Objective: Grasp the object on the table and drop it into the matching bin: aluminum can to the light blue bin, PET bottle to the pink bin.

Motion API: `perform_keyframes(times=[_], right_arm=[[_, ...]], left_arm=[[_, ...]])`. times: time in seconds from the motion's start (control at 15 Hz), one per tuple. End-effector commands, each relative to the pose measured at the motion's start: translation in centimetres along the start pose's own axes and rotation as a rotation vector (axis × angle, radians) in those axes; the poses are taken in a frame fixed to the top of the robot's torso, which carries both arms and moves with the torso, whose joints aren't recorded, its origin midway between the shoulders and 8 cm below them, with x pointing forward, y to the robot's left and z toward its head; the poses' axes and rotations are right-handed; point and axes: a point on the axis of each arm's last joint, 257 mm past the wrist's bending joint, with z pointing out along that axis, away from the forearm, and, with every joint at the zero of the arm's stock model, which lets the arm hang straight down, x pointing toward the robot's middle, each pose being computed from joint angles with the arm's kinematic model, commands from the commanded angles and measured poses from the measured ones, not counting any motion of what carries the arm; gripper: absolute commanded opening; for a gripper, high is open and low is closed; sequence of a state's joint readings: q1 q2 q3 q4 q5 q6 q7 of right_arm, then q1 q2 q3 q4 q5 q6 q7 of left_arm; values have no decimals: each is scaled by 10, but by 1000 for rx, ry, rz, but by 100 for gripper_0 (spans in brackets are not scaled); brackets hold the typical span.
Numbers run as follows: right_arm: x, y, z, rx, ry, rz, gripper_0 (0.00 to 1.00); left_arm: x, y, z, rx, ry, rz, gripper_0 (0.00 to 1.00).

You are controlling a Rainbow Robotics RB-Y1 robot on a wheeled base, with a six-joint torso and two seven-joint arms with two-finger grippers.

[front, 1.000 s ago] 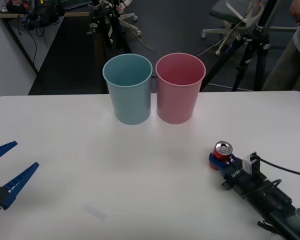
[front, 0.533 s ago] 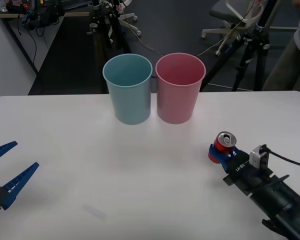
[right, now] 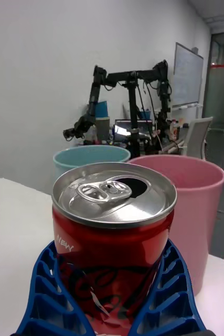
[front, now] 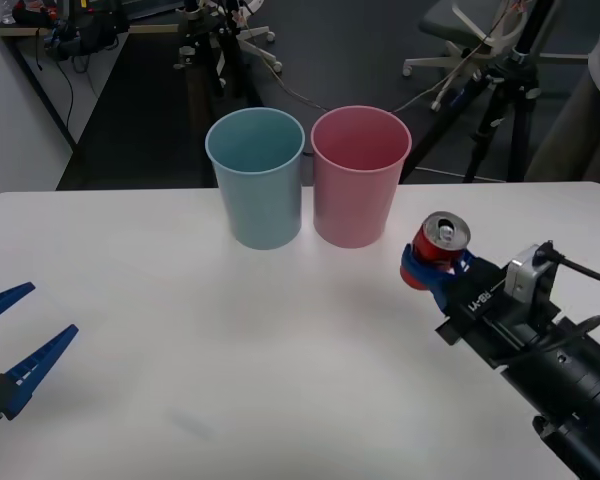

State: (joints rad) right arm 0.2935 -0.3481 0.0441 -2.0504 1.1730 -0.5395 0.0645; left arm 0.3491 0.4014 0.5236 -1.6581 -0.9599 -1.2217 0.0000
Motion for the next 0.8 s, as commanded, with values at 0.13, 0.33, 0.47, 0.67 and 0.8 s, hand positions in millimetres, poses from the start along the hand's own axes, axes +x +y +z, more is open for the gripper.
perform_keyframes(times=[0.13, 0.33, 0.47, 0.67, 0.8], right_arm=[[-47, 18, 17, -21, -51, -5, 0], [-73, 28, 41, -29, -93, 6, 0], [-83, 30, 64, -23, -120, 17, 0], [-87, 27, 107, -12, -152, 26, 0], [-92, 25, 143, -10, -175, 35, 0]], left_arm=[[0, 0, 0, 0, 0, 0, 100], [0, 0, 0, 0, 0, 0, 100], [0, 0, 0, 0, 0, 0, 100], [0, 0, 0, 0, 0, 0, 100], [0, 0, 0, 0, 0, 0, 100]])
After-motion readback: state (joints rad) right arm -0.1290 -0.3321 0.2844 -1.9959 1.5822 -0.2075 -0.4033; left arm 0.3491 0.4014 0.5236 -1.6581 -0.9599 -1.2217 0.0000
